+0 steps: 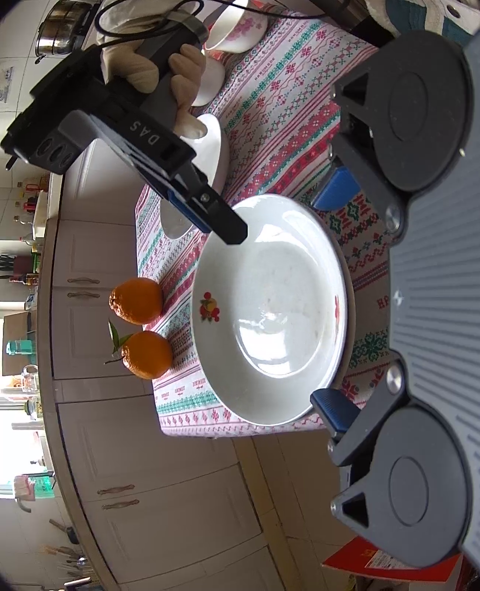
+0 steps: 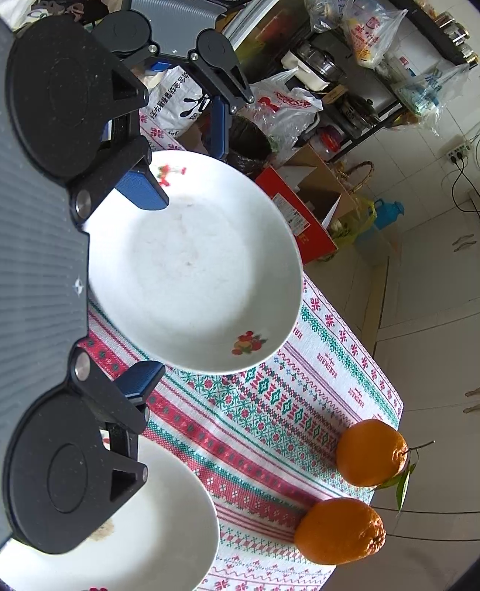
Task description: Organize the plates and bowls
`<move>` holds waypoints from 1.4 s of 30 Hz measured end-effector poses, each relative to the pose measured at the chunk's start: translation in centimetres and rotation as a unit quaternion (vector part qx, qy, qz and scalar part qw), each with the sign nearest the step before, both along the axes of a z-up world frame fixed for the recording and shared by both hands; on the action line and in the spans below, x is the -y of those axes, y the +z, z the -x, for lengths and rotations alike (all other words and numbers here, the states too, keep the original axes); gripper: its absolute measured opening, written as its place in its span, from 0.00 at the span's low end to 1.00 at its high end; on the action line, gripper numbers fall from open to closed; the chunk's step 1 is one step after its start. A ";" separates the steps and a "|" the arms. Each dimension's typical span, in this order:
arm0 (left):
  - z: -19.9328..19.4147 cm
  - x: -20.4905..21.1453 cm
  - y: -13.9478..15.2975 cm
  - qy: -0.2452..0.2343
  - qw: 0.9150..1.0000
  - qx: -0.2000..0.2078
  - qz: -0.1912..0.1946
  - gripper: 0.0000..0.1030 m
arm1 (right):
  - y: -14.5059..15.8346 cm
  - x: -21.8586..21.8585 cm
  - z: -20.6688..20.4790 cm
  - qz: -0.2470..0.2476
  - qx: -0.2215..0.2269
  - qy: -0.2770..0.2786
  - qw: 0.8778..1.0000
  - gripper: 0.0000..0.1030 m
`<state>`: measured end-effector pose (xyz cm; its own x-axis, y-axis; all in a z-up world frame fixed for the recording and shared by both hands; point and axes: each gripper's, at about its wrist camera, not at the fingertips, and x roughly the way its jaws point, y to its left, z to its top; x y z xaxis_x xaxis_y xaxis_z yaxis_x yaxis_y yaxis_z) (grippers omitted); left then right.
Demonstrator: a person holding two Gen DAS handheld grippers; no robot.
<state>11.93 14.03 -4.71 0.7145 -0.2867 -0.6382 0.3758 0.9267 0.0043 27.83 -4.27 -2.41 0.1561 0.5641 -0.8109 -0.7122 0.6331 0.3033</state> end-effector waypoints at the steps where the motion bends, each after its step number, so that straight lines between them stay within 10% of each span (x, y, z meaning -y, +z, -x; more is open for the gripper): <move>1: 0.0 -0.1 0.1 -0.002 1.000 -0.002 0.004 0.99 | 0.1 0.1 0.3 0.001 0.005 -0.001 1.000 0.91; 14: 1.9 1.4 1.6 0.007 0.999 0.032 0.015 0.99 | 1.3 2.5 4.5 0.004 0.083 -0.067 0.994 1.00; 25: 3.5 3.9 3.2 -0.013 0.998 0.060 0.027 0.99 | 0.8 5.3 9.7 0.065 0.193 -0.160 0.966 1.00; 42: 1.4 7.5 3.7 -0.033 0.998 0.055 0.010 0.99 | -4.6 10.3 11.4 0.109 0.162 -0.271 0.942 1.00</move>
<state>10.53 6.52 -1.02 0.7594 -0.3463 -0.5508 0.4334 0.9007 0.0312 16.42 -14.56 -7.03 0.6333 0.1549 -0.7583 -0.2990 0.9526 -0.0551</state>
